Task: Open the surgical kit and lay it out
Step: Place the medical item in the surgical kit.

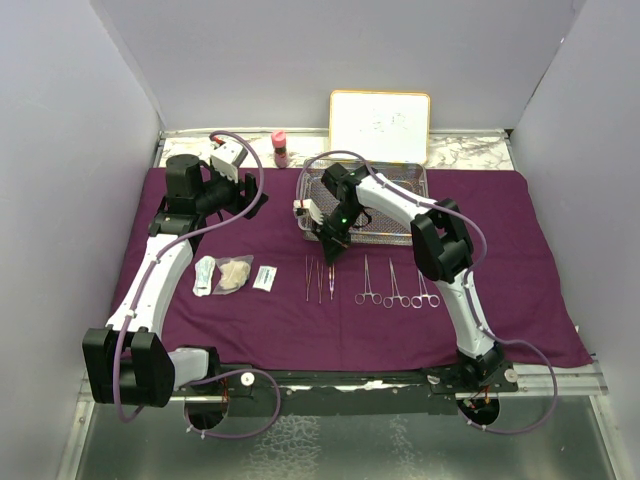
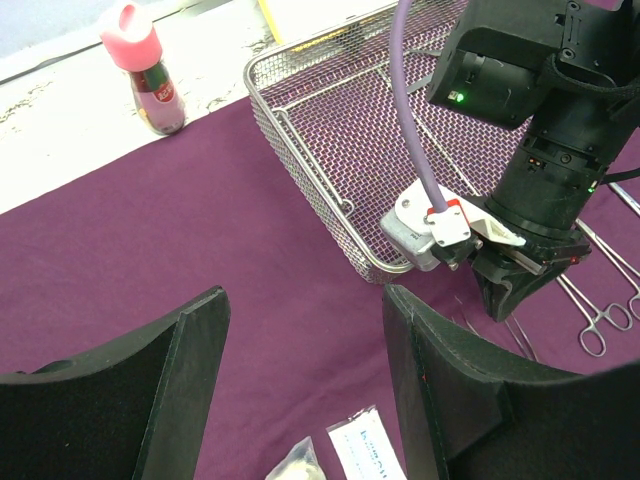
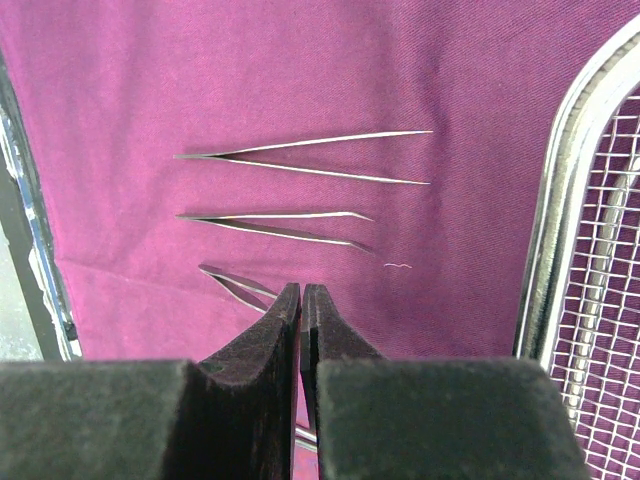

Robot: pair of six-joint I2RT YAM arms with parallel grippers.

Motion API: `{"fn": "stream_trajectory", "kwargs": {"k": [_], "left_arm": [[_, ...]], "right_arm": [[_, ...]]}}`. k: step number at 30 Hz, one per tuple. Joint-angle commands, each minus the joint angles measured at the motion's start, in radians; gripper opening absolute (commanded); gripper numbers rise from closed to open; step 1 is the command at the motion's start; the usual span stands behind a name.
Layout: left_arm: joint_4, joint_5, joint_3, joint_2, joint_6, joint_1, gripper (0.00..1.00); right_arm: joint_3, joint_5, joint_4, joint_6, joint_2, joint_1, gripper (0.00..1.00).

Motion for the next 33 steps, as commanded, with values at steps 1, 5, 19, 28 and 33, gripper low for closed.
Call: {"fn": "stream_trajectory", "kwargs": {"k": [1,5,19,28,33], "left_arm": [[0.031,0.030,-0.007,-0.013,-0.012,0.007,0.66],[0.031,0.032,-0.009,-0.013,-0.013,0.009,0.66],[0.034,0.038,-0.009,-0.014,-0.016,0.011,0.66],[0.034,0.044,-0.008,-0.015,-0.019,0.013,0.66],[0.033,0.046,-0.008,-0.016,-0.021,0.014,0.65]], "right_arm": [[-0.027,0.030,0.042,-0.025,0.007,0.009,0.06],[-0.029,0.031,0.043,-0.025,0.006,0.009,0.06],[-0.030,0.047,0.052,-0.015,0.003,0.008,0.08],[-0.093,0.105,0.139,0.044,-0.043,0.025,0.08],[-0.141,0.168,0.205,0.085,-0.070,0.034,0.05]]}}
